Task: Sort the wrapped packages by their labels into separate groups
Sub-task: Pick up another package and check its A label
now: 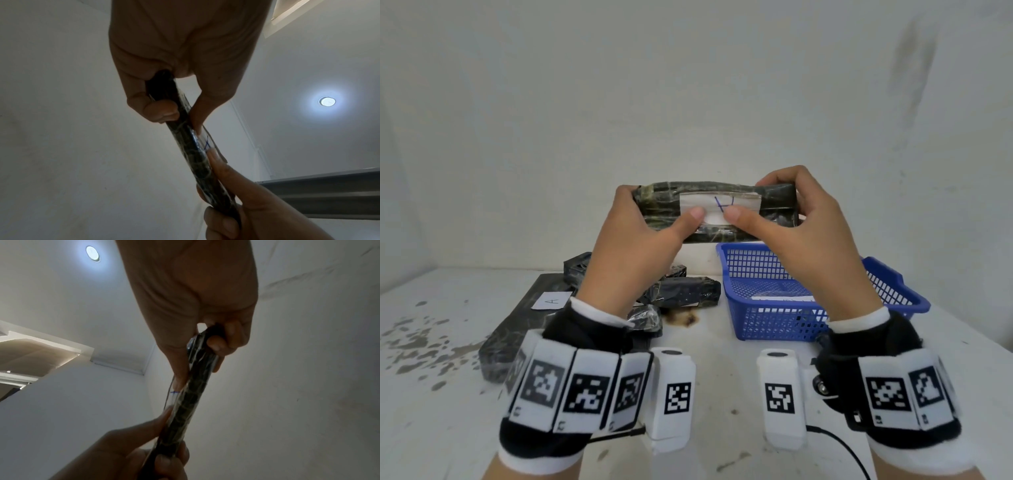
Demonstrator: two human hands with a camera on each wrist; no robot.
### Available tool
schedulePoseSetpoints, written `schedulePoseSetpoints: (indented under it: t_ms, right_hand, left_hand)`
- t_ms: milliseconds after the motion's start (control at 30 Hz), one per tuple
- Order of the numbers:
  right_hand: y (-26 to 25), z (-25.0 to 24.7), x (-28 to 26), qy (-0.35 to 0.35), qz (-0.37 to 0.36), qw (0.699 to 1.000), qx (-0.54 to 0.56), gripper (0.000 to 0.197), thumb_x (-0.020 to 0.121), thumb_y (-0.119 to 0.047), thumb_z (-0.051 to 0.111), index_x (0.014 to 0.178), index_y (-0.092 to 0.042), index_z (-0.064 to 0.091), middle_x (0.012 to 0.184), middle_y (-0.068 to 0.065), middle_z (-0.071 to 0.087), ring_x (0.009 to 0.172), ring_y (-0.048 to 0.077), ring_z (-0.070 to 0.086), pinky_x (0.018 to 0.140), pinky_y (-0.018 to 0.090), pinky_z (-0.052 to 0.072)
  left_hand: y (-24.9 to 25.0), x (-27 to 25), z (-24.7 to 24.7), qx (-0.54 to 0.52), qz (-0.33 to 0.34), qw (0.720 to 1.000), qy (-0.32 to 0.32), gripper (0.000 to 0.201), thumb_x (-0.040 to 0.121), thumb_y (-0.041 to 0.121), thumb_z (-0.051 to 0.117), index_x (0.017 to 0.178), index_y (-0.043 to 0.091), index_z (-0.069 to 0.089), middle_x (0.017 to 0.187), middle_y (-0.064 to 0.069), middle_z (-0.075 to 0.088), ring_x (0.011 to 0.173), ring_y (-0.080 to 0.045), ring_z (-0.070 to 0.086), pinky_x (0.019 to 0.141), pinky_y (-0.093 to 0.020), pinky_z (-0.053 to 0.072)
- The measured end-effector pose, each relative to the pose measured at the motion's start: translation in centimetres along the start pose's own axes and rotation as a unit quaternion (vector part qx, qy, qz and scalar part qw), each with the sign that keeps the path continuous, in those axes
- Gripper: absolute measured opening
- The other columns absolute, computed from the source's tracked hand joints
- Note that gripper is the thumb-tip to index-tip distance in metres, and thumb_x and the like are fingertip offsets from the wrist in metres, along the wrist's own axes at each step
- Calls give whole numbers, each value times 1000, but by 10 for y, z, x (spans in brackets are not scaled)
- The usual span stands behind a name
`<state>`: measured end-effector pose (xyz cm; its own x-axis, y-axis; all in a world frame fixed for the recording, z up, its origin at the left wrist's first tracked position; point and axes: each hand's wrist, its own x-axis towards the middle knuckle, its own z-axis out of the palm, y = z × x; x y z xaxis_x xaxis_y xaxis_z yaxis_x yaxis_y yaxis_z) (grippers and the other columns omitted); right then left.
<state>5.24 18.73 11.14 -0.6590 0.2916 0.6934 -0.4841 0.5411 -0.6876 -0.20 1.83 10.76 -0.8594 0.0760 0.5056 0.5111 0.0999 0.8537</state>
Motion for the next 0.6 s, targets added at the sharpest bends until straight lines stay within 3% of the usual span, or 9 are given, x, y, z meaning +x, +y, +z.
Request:
schedulePoseSetpoints:
  t_ms: [67, 167, 233, 333, 400, 500, 600]
  right_hand:
    - [-2, -3, 0, -6, -8, 1000, 3, 33, 75, -38, 84, 96, -29, 61, 90, -12, 71, 83, -1, 67, 70, 12, 52]
    - [-3, -6, 0, -9, -16, 1000, 17, 26, 77, -37, 82, 95, -31, 64, 89, -12, 73, 85, 3, 70, 74, 17, 55]
    - [-3, -9, 1, -18, -12, 1000, 21, 21, 80, -37, 80, 95, -32, 66, 88, -13, 74, 84, 4, 71, 71, 19, 55]
    - [-4, -15, 0, -41, -5, 998, 37, 10, 88, -34, 71, 97, -30, 67, 76, -18, 69, 60, -2, 61, 56, 13, 46]
    - [-4, -18, 1, -42, 3, 998, 44, 8, 90, -33, 69, 97, -28, 69, 72, -17, 67, 51, 0, 54, 51, 16, 45]
    - [-2, -21, 1, -50, 19, 997, 50, 10, 89, -39, 67, 95, -31, 70, 75, -15, 66, 56, 5, 54, 55, 20, 49]
    - [-3, -22, 1, -46, 23, 997, 56, 8, 91, -39, 66, 92, -33, 70, 78, -13, 67, 60, 10, 55, 57, 21, 50]
  left_hand:
    - [1, 0, -2, 4, -4, 1000, -1, 46, 79, 45, 74, 108, 21, 49, 83, 1, 61, 56, -12, 53, 47, -19, 42]
    - [1, 0, -4, 8, 3, 1000, 1, 47, 78, 49, 72, 108, 21, 50, 86, 1, 62, 57, -11, 53, 51, -20, 42]
    - [2, 1, -4, 8, 8, 1000, 2, 45, 81, 51, 69, 108, 21, 50, 82, 1, 62, 52, -9, 52, 44, -16, 41]
    - [4, 0, -6, -16, 12, 1000, -2, 41, 88, 51, 58, 108, 15, 53, 72, -1, 61, 44, -9, 52, 44, -21, 42]
    - [4, 0, -7, -46, 5, 999, -9, 35, 94, 45, 53, 105, 12, 55, 72, -3, 62, 47, -10, 54, 46, -25, 45]
    - [5, 0, -8, -73, -8, 997, -20, 31, 99, 42, 46, 98, 13, 56, 76, -5, 63, 52, -14, 58, 51, -30, 50]
    - [8, -1, -7, -103, -19, 994, -36, 28, 100, 38, 47, 93, 12, 54, 75, -6, 63, 51, -15, 59, 45, -23, 48]
